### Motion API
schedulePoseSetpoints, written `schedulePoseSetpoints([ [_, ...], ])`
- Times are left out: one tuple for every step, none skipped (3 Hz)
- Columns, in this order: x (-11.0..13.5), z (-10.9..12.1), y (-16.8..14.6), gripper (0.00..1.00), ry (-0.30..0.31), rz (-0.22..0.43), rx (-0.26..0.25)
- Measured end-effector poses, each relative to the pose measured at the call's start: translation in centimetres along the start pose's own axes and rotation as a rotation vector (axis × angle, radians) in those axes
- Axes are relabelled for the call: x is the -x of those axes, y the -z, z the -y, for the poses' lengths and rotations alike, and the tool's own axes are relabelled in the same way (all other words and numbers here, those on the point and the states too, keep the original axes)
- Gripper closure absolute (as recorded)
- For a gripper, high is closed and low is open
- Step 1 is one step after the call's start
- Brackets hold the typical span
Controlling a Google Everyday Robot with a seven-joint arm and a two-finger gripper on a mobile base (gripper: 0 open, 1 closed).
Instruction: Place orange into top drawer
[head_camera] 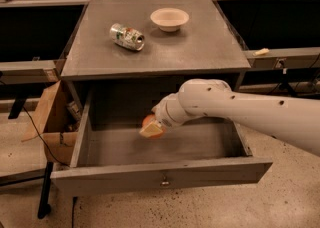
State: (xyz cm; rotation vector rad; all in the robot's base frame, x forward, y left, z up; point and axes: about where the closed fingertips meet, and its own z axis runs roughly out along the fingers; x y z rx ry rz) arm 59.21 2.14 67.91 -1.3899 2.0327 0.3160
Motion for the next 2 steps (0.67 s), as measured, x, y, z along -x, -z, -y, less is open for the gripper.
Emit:
schedulePoseSetpoints([
  [0.08, -0.05, 0.13, 0.00, 0.000, 0.007, -0.009],
  [0.22, -0.19, 0.52, 0.00, 0.002, 0.039, -0.023],
])
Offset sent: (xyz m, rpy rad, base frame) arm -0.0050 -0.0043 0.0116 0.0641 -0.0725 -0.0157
